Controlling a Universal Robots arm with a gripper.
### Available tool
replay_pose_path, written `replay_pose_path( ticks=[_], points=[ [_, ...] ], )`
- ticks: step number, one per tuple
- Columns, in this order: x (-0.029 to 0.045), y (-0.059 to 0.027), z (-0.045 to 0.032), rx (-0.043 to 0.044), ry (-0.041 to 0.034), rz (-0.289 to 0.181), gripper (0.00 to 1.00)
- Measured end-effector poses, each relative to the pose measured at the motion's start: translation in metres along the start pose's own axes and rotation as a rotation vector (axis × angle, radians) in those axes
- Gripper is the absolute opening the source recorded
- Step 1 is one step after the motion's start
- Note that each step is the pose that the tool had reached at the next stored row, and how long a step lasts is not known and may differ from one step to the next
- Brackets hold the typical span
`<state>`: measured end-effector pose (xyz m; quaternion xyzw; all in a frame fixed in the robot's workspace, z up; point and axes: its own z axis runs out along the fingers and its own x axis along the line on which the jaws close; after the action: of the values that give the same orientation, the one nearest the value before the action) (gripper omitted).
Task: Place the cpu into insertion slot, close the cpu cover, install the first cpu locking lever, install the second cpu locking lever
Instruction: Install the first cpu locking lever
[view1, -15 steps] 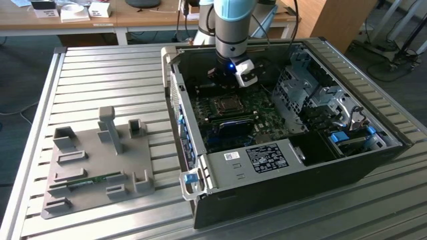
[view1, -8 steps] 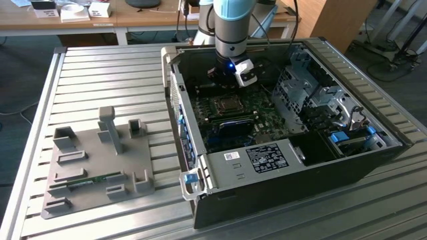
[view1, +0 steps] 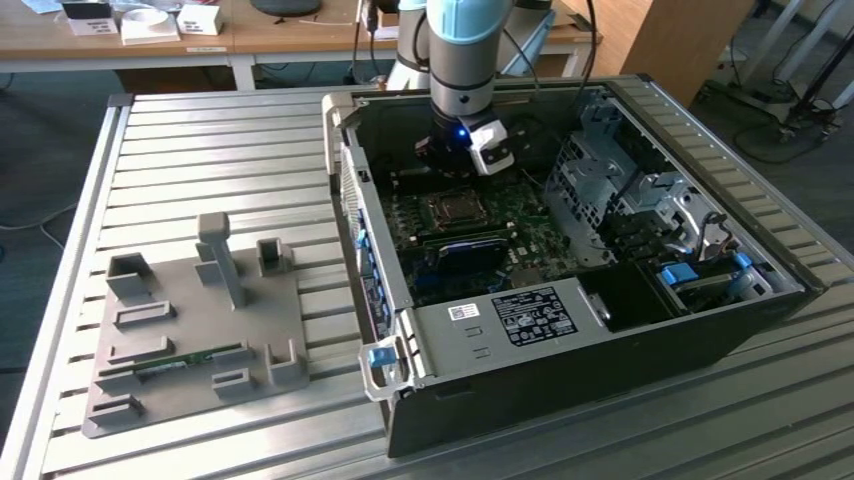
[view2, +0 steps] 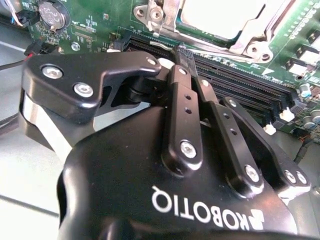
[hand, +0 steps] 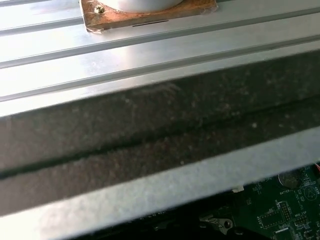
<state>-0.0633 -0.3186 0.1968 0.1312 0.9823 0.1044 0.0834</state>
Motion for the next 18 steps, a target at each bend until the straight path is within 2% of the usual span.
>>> replay_pose_path(
  ticks=[6, 18],
  points=[
    [-0.0006, -0.0023, 0.0001, -0.0001, -0.0002, 0.0, 0.11],
    [0.0001, -0.0008, 0.0003, 0.0003, -0.0008, 0.003, 0.11]
  ],
)
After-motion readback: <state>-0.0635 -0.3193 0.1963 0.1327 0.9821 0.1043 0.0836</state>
